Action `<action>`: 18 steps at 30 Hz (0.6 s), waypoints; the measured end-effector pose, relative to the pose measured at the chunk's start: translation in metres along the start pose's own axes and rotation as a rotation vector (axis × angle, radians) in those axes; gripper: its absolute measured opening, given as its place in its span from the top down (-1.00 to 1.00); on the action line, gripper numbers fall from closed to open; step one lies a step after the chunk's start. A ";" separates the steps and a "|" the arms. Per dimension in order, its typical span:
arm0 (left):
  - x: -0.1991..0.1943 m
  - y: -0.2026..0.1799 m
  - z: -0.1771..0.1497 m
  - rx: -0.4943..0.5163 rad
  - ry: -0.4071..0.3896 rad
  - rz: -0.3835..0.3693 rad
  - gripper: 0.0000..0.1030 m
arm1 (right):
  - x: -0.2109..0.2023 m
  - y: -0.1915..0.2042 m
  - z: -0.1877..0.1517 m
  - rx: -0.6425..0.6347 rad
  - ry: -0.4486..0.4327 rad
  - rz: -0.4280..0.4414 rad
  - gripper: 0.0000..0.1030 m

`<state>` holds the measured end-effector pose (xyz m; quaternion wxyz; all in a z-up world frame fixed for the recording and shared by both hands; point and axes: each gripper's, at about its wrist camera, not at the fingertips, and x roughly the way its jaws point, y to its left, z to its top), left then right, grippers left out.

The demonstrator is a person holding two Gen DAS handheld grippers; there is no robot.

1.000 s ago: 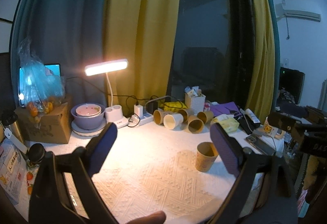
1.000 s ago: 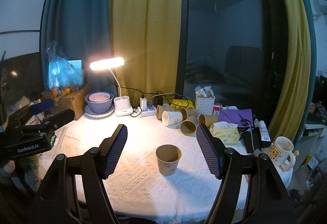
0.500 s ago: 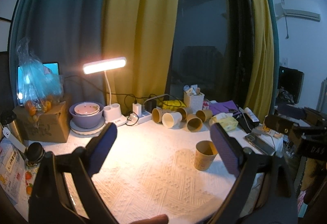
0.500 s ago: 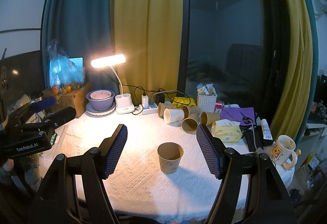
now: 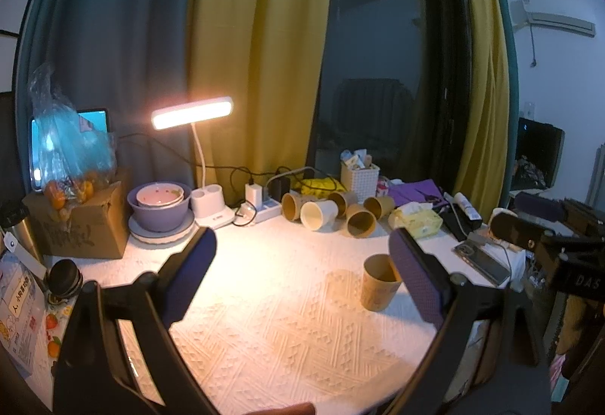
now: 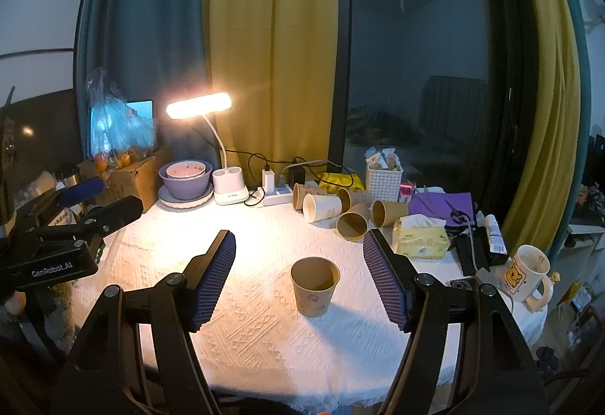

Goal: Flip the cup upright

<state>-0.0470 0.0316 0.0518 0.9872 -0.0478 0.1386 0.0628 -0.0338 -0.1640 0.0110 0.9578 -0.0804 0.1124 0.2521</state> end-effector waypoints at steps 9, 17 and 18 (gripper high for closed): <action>0.001 0.000 -0.001 0.000 0.005 -0.003 -0.81 | 0.001 0.002 0.000 0.000 0.001 0.000 -0.42; 0.004 -0.003 -0.002 0.008 0.010 -0.009 -0.82 | 0.003 0.005 -0.003 0.003 0.007 0.005 -0.42; 0.004 -0.003 -0.002 0.009 0.011 -0.010 -0.82 | 0.004 0.005 -0.003 0.004 0.009 0.005 -0.42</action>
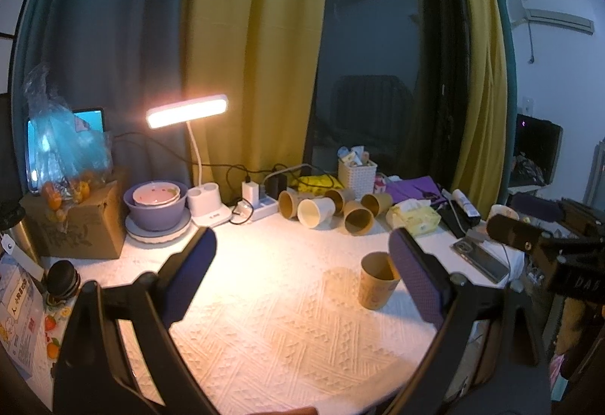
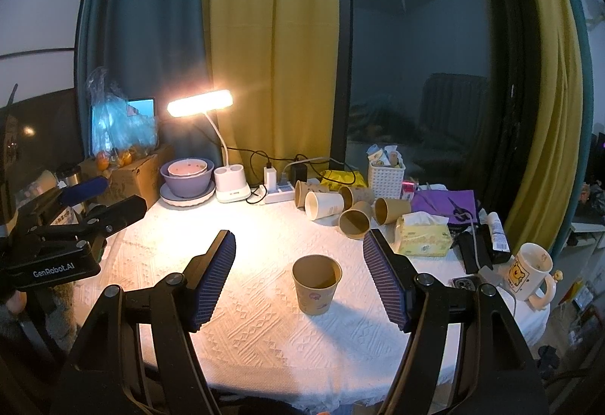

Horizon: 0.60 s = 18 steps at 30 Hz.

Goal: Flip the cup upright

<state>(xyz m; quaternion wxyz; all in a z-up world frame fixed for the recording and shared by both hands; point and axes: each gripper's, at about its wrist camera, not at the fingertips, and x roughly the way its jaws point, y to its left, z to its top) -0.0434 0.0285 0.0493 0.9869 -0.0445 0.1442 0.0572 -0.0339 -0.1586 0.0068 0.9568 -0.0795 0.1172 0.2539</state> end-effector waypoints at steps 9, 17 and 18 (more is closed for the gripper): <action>0.000 0.000 0.000 0.000 0.004 -0.001 -0.82 | 0.001 0.001 -0.001 0.006 0.005 0.003 -0.42; 0.004 -0.001 0.001 0.007 0.010 -0.006 -0.82 | 0.002 0.000 -0.003 0.009 0.007 0.007 -0.42; 0.004 -0.001 0.001 0.007 0.010 -0.006 -0.82 | 0.001 0.001 -0.003 0.010 0.008 0.007 -0.42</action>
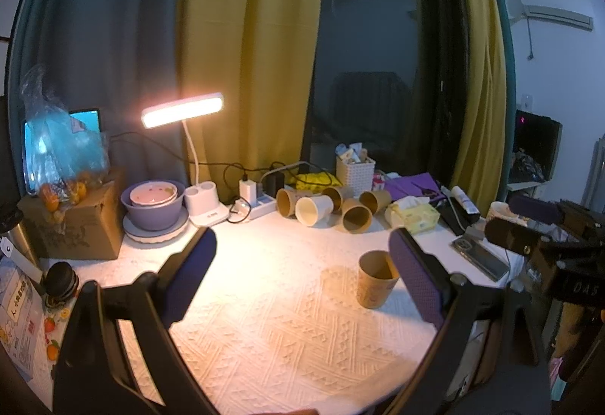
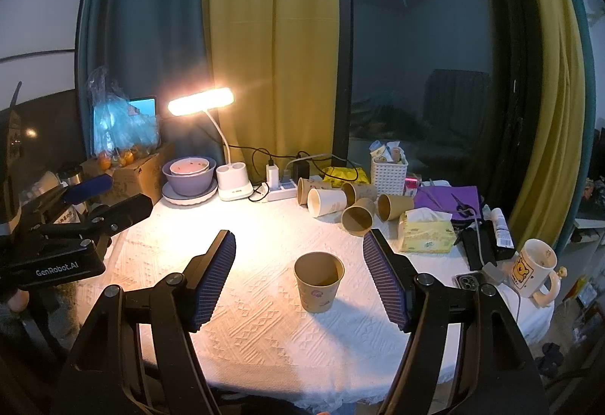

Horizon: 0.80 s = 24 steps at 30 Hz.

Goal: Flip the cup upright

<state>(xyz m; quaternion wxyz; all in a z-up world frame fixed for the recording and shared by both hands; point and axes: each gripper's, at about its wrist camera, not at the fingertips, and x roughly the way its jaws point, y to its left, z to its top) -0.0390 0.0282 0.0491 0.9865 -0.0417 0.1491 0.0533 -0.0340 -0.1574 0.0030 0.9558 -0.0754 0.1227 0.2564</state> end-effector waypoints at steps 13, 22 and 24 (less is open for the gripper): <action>0.003 -0.002 0.000 0.003 0.011 0.000 -0.81 | 0.002 0.000 -0.002 0.001 0.009 0.002 -0.42; 0.011 -0.003 0.000 0.009 0.031 -0.010 -0.82 | 0.003 0.000 -0.004 0.003 0.017 0.004 -0.42; 0.012 -0.005 0.000 0.015 0.033 -0.016 -0.82 | 0.005 -0.003 -0.004 0.002 0.020 0.004 -0.42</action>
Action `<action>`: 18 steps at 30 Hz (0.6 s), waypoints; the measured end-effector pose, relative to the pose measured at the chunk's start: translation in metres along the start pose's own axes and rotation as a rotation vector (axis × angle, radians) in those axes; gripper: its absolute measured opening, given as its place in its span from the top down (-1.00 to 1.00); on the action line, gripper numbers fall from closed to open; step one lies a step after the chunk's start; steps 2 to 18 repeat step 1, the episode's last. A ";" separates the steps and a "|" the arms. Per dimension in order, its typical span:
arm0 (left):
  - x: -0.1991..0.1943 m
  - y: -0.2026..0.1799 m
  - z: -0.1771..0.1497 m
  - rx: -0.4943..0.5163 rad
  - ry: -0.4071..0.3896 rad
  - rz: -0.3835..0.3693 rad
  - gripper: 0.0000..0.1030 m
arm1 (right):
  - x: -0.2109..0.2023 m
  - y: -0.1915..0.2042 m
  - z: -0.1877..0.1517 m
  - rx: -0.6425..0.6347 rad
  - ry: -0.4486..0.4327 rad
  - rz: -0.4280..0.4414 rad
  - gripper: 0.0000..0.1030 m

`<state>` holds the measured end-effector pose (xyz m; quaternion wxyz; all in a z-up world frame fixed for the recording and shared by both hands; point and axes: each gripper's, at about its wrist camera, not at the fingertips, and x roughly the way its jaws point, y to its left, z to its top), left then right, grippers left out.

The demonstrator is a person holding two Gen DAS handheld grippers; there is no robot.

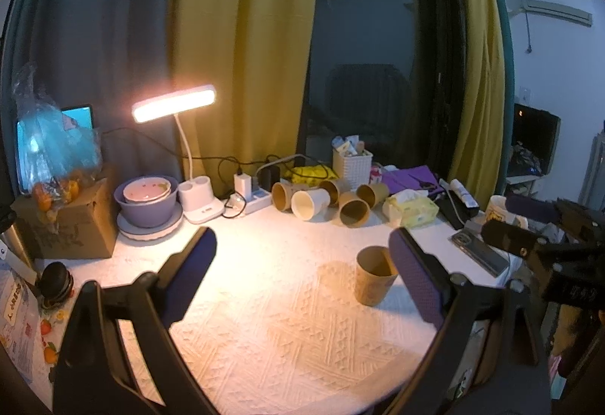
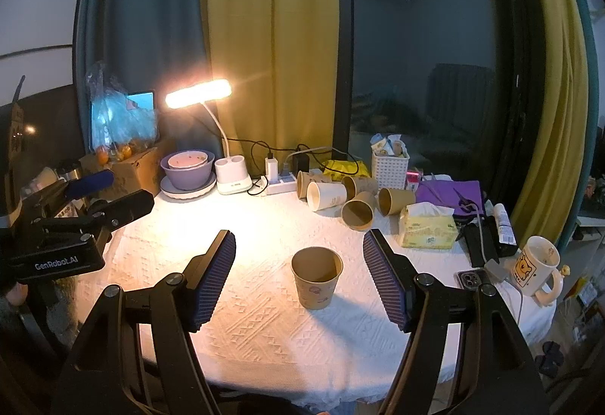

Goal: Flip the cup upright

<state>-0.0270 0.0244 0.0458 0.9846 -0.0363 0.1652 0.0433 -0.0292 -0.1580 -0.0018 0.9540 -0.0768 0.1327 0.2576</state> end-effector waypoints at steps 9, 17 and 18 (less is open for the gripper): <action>0.001 -0.001 0.000 0.002 0.002 -0.005 -0.82 | 0.000 0.000 0.000 -0.001 0.002 -0.002 -0.42; 0.001 -0.001 0.000 0.002 0.002 -0.005 -0.82 | 0.000 0.000 0.000 -0.001 0.002 -0.002 -0.42; 0.001 -0.001 0.000 0.002 0.002 -0.005 -0.82 | 0.000 0.000 0.000 -0.001 0.002 -0.002 -0.42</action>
